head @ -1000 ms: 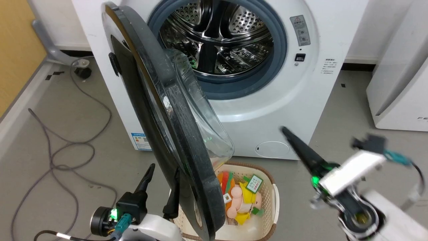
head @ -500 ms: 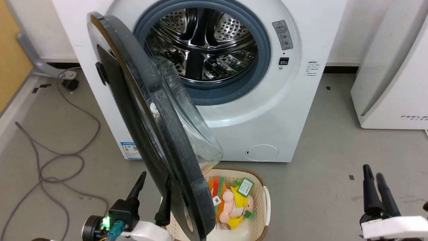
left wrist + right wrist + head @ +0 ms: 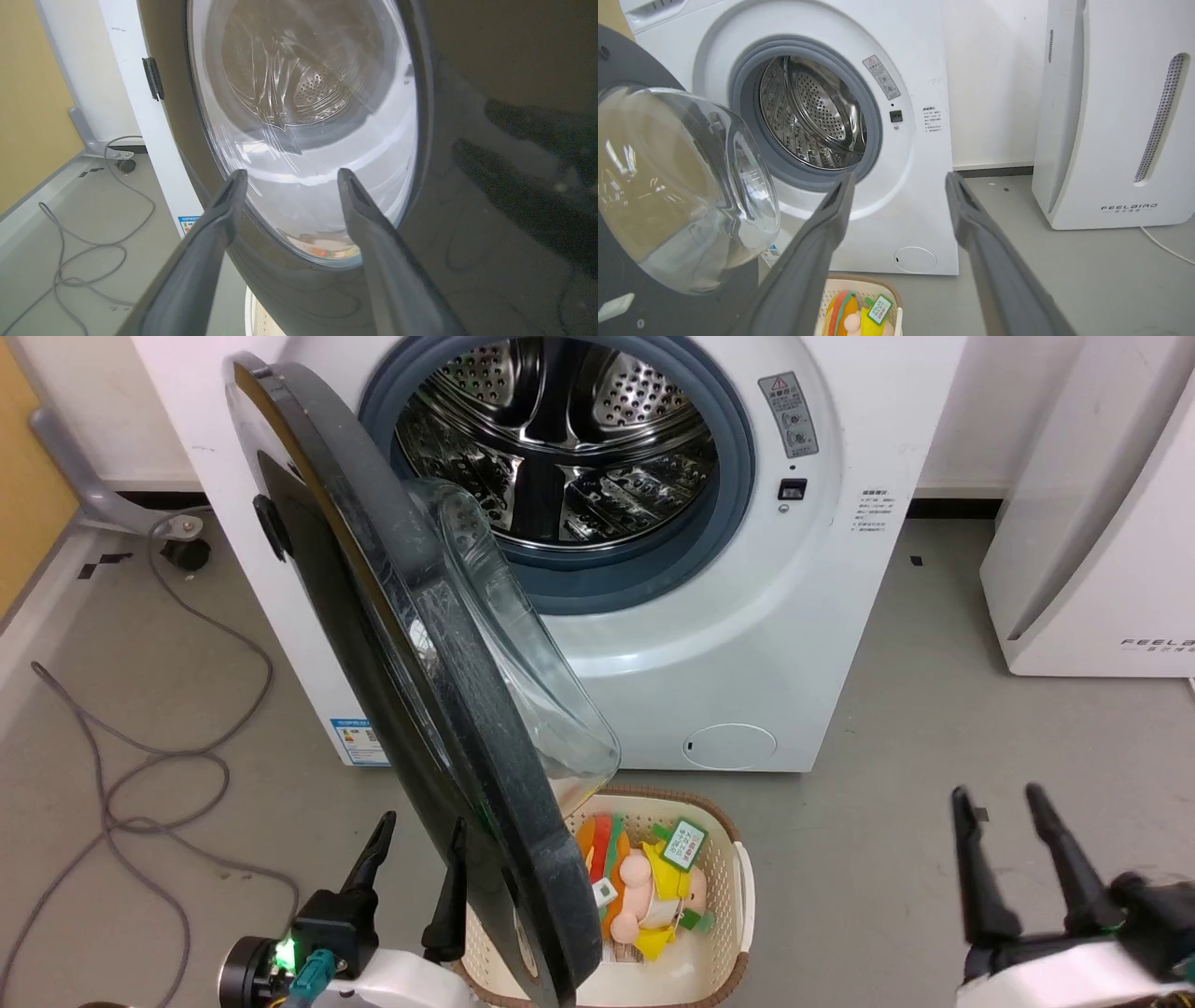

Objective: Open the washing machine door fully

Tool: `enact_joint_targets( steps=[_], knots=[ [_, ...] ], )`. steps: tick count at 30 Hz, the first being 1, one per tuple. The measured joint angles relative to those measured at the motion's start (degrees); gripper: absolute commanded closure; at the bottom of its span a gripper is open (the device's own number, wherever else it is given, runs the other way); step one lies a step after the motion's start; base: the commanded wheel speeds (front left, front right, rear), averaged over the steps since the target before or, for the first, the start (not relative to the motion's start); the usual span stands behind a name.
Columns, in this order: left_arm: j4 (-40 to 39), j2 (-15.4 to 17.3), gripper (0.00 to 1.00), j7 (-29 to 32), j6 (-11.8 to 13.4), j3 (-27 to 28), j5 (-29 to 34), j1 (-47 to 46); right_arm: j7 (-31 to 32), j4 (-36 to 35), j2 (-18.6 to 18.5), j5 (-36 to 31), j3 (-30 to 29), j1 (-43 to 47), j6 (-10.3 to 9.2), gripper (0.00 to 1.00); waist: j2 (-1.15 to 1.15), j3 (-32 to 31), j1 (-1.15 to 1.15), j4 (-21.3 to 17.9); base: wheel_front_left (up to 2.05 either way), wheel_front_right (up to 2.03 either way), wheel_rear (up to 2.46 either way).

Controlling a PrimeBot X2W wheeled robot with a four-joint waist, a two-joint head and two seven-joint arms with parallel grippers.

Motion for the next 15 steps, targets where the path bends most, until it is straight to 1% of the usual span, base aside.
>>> enact_joint_targets(
  steps=[3, 5, 13, 14, 15],
  knots=[
    [0.0, 0.0, 0.00, 0.0, 0.0, 0.0, 0.0, 0.0, 2.0, -1.8, 0.1, -5.5, 0.3, 2.0, 0.01, 0.00, 0.00, 0.0, 0.00, 0.1, 0.00, 0.00, 0.00],
    [0.0, 0.0, 0.00, 0.0, 0.0, 0.1, 0.0, 0.0, 2.9, -1.9, 0.2, -6.8, 0.0, 3.2, 0.01, 0.00, 0.00, 0.0, 0.00, 0.1, 0.00, 0.00, 0.00],
    [0.0, 0.3, 0.00, 0.0, 0.0, 1.2, 0.0, 0.0, 3.7, -0.2, 0.2, -5.8, -0.6, 4.4, 0.01, 0.00, 0.00, 0.3, 0.00, -0.1, 0.00, 0.00, 0.00],
    [0.0, 0.3, 0.33, 0.0, 0.0, 1.2, 0.0, 0.0, 3.6, 0.0, 0.2, -5.6, -0.5, 4.4, 0.01, 0.00, 0.00, 0.3, 0.00, -0.1, 0.00, 0.00, 0.00],
    [0.0, 0.3, 0.84, 0.0, 0.0, 1.2, 0.0, 0.0, 3.5, 0.1, 0.2, -5.4, -0.5, 4.4, 0.01, 0.00, 0.00, 0.3, 0.00, -0.1, 0.00, 0.00, 0.00]
  ],
)
